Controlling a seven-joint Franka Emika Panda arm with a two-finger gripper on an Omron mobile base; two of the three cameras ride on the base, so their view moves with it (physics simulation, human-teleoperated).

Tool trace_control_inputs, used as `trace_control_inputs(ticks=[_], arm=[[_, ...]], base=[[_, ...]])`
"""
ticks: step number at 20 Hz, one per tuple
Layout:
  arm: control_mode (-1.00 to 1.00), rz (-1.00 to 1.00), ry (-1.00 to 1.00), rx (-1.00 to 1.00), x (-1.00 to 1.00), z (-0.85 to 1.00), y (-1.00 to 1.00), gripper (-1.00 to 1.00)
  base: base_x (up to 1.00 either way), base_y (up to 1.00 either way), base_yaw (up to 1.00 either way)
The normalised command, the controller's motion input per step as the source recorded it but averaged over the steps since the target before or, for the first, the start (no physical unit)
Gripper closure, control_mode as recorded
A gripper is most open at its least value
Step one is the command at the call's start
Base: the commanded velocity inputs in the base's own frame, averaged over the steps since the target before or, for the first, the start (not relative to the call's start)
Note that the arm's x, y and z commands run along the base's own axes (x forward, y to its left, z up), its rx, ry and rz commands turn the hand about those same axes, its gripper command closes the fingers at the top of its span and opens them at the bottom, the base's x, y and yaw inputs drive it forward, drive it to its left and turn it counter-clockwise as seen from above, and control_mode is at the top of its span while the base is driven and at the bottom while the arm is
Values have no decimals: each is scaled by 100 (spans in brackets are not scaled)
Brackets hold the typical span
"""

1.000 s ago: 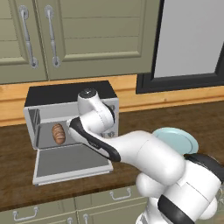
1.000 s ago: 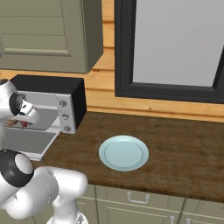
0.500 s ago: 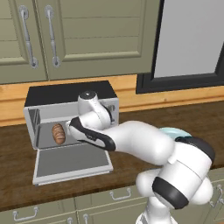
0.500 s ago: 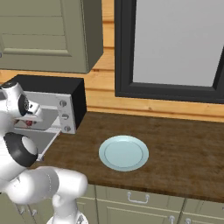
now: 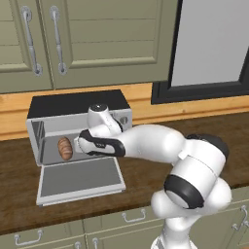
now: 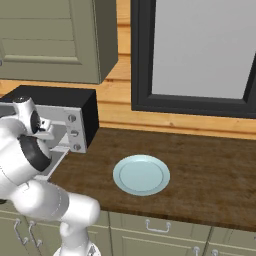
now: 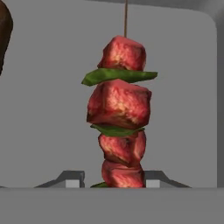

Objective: Pick up the kebab skewer and baguette bread, and place them inside the toaster oven. Close the toaster oven door and start by setting the timer.

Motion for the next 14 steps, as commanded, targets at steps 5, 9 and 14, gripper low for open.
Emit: trace_control_inputs(ticks=[5, 9, 14], arm=[[-100, 5, 8, 0, 24, -14, 0, 100], [-100, 3, 4, 0, 15, -3, 0, 100], [-100, 0, 4, 0, 0, -26, 1, -100]], base=[[0, 0, 0], [0, 0, 0], [0, 0, 0]])
